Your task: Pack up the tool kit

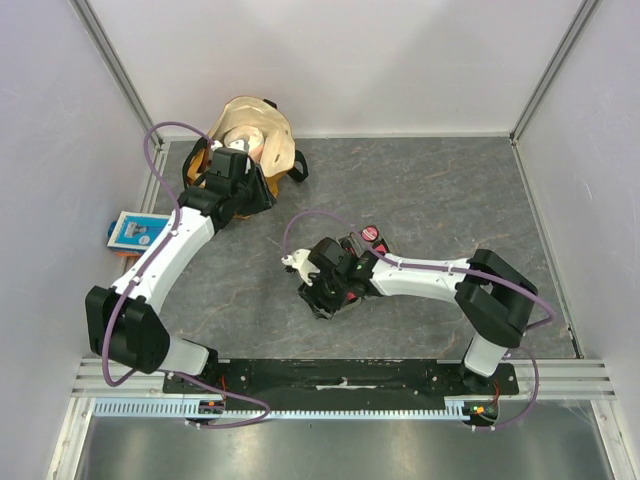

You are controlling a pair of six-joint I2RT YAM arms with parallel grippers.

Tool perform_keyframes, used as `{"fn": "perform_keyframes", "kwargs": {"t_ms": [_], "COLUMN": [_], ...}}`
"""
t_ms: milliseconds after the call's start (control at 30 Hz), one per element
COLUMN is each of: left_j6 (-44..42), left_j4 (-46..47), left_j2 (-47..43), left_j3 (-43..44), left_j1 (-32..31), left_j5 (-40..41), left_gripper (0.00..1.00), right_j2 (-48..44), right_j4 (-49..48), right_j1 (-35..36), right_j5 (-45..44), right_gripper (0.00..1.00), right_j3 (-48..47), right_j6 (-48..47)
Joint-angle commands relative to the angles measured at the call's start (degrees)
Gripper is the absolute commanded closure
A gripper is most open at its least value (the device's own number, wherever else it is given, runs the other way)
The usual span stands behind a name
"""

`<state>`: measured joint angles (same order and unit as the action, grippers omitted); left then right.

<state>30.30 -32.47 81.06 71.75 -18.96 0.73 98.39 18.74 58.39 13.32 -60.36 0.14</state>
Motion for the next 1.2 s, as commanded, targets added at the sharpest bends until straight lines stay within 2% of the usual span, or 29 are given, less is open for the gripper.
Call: {"fn": "perform_keyframes", "kwargs": {"t_ms": [0, 100, 233, 300, 400, 467, 600, 633, 767, 867, 967, 1167], "left_j6": [-2.1, -2.2, -2.7, -3.0, -3.3, -3.7, -5.2, -5.9, -7.3, -5.9, -3.9, -4.5], "left_j4": [2.0, 2.3, 2.4, 2.4, 2.3, 2.1, 2.4, 3.4, 5.6, 5.6, 5.7, 8.6], "left_j2": [-2.2, -2.7, -3.2, -3.5, -4.3, -4.8, -8.1, -9.5, -13.9, -15.5, -16.2, -13.4], "left_j3": [1.1, 0.4, -0.2, -0.6, -1.2, -1.5, -2.2, -2.6, -4.1, -5.5, -7.7, -11.5], "left_j1": [0.2, 0.2, 0.2, 0.3, 0.3, 0.5, 0.8, 0.8, 1.2, 1.4, 1.6, 1.6], "left_j5": [1.8, 1.8, 1.8, 1.9, 1.9, 1.6, 2.5, 2.8, 2.1, -0.5, -6.1, -24.3], "left_gripper": [0.51, 0.42, 0.17, 0.12, 0.11, 0.11, 0.17, 0.17, 0.17, 0.17, 0.17, 0.19], "right_j2": [1.5, 2.8, 4.4, 5.0, 5.5, 5.3, 2.3, 1.2, -3.5, -7.9, -11.8, -18.1], "right_j4": [0.7, 1.0, 1.1, 0.7, -0.7, -1.9, -3.5, -4.2, -7.3, -13.0, -17.7, -25.6], "right_j1": [0.4, 0.8, 1.8, 2.8, 4.7, 5.9, 6.1, 6.1, 6.0, 6.0, 5.9, 6.0], "right_j5": [3.4, 4.5, 3.9, 2.9, -2.1, -7.8, -10.9, -11.4, -15.2, -17.6, -20.3, -24.1], "right_gripper": [0.49, 0.5, 0.53, 0.56, 0.65, 0.77, 0.97, 1.0, 1.0, 1.0, 1.0, 1.0], "right_j3": [-2.0, -2.3, -2.5, -2.5, -2.3, -2.1, -2.4, -2.3, -2.2, 1.2, 5.2, 11.0], "right_j6": [-0.4, -0.2, -0.2, 1.6, 3.2, 5.0, 7.9, 8.2, 9.3, 10.1, 10.4, 9.5]}}
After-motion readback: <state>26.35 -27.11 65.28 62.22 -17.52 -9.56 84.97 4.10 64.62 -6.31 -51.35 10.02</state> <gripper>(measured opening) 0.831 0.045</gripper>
